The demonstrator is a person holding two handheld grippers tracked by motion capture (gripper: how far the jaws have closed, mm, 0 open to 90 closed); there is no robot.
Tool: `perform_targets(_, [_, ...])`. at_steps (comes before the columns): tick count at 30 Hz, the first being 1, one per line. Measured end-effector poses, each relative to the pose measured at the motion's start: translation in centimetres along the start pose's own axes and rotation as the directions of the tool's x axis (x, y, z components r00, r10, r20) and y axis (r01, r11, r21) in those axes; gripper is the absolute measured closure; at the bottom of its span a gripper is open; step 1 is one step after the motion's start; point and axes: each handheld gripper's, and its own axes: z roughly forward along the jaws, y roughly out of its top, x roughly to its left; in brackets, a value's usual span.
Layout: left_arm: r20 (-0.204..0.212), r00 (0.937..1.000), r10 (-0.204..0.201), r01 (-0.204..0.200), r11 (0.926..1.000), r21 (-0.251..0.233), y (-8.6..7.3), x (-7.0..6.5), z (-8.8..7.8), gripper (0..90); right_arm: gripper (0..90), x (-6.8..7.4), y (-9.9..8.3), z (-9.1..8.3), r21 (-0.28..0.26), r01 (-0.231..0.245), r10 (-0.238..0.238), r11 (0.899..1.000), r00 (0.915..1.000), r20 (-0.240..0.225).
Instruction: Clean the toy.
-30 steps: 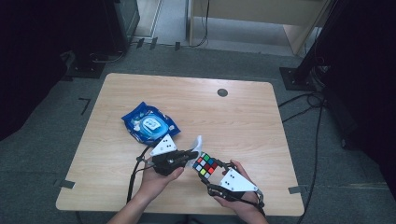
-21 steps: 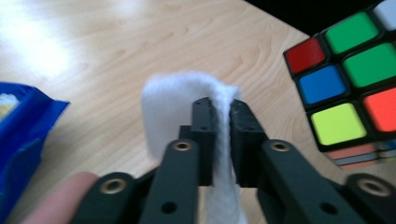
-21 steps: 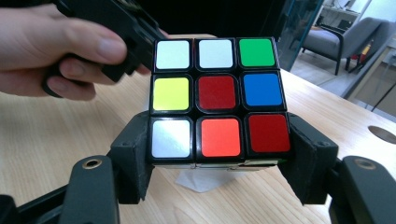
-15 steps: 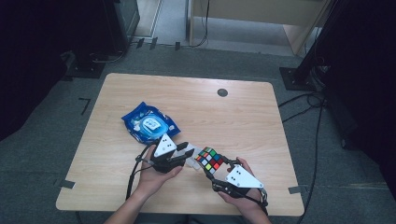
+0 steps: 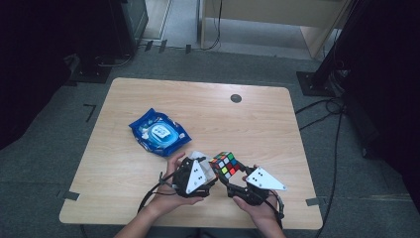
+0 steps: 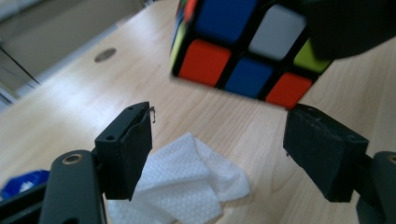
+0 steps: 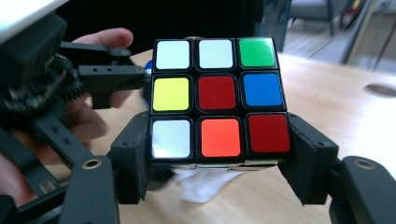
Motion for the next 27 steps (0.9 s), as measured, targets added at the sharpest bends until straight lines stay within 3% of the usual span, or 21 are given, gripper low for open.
perform_targets(3, [-0.034,0.9972,0.066,-0.067,0.9973,-0.031,0.1,-0.7,-0.2,24.1,34.8,0.6,0.1,0.3,0.026,-0.055,0.056,0.998,0.9982,-0.020])
perform_targets(6, [-0.053,0.9937,0.099,-0.101,0.9937,-0.048,0.0,-1.2,-0.2,24.1,34.8,0.9,0.1,0.6,0.056,-0.104,0.106,0.993,0.9938,-0.034])
perform_targets(9, [-0.068,0.9912,0.113,-0.117,0.9918,-0.052,0.1,-1.4,-0.2,28.0,34.7,0.9,-0.1,1.1,0.086,-0.137,0.142,0.987,0.9890,-0.042])
perform_targets(13, [-0.053,0.9913,0.120,-0.122,0.9917,-0.040,-0.5,-1.4,0.0,33.5,34.4,0.6,-0.3,1.8,0.133,-0.177,0.189,0.975,0.9786,-0.082])
perform_targets(15, [-0.021,0.9959,0.087,-0.088,0.9957,-0.028,-0.8,-1.0,0.3,33.7,33.9,0.2,-0.3,2.1,0.164,-0.204,0.221,0.965,0.9706,-0.095])
perform_targets(18, [-0.004,0.9995,0.032,-0.032,0.9994,-0.009,-1.2,0.1,0.4,33.9,29.3,-0.3,-0.3,2.0,0.148,-0.232,0.250,0.961,0.9613,-0.115])
perform_targets(21, [-0.043,0.9989,-0.018,0.018,0.9998,-0.009,-1.4,1.7,-0.4,33.9,27.6,-0.8,0.3,1.2,0.093,-0.247,0.258,0.964,0.9586,-0.121])
perform_targets(24, [-0.078,0.9923,-0.097,0.095,0.9951,-0.028,-1.6,4.1,-1.9,33.9,28.0,-1.2,1.2,0.2,0.043,-0.251,0.254,0.967,0.9627,-0.094])
perform_targets(27, [-0.109,0.9785,-0.175,0.172,0.9844,-0.035,-2.0,6.0,-3.1,33.8,30.0,-1.5,1.5,0.7,0.048,-0.249,0.251,0.967,0.9671,-0.043])
